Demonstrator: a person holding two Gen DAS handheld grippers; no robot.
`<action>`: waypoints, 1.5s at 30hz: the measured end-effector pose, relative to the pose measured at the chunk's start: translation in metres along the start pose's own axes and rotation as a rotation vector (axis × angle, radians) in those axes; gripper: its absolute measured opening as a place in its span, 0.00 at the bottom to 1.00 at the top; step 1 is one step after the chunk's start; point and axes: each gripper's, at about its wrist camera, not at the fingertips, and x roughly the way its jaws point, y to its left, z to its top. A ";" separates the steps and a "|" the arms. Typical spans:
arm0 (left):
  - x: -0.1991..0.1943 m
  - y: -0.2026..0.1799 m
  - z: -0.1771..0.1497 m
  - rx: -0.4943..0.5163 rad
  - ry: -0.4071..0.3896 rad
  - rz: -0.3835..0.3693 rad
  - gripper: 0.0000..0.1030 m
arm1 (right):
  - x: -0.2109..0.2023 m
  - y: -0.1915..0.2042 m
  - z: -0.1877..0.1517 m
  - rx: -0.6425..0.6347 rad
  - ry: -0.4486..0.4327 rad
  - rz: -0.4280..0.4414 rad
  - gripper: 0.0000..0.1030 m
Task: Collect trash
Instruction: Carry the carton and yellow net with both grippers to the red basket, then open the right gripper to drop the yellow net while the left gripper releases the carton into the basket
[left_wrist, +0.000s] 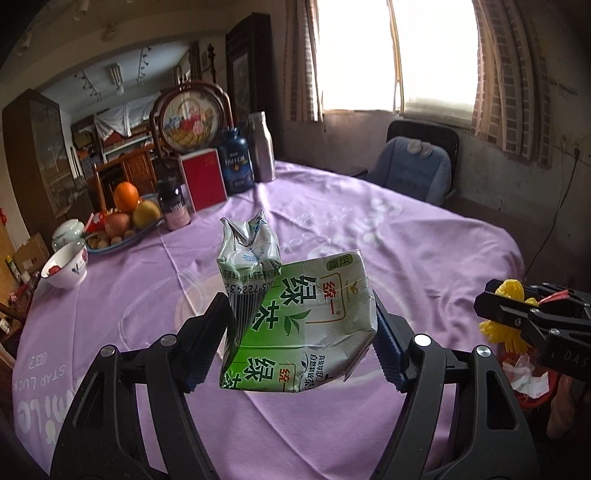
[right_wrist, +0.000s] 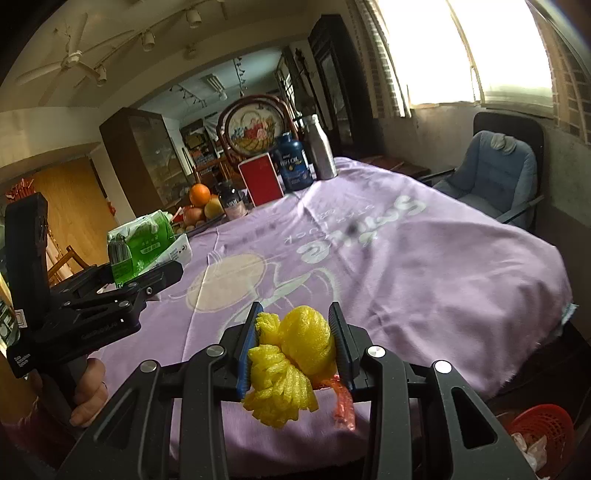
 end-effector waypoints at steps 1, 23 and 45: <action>-0.004 -0.003 0.000 0.003 -0.009 0.001 0.69 | -0.006 -0.001 -0.001 0.002 -0.009 -0.001 0.35; -0.035 -0.134 -0.001 0.131 -0.050 -0.243 0.69 | -0.134 -0.108 -0.070 0.173 -0.100 -0.278 0.35; 0.053 -0.389 -0.064 0.478 0.270 -0.703 0.71 | -0.200 -0.268 -0.166 0.506 -0.094 -0.630 0.62</action>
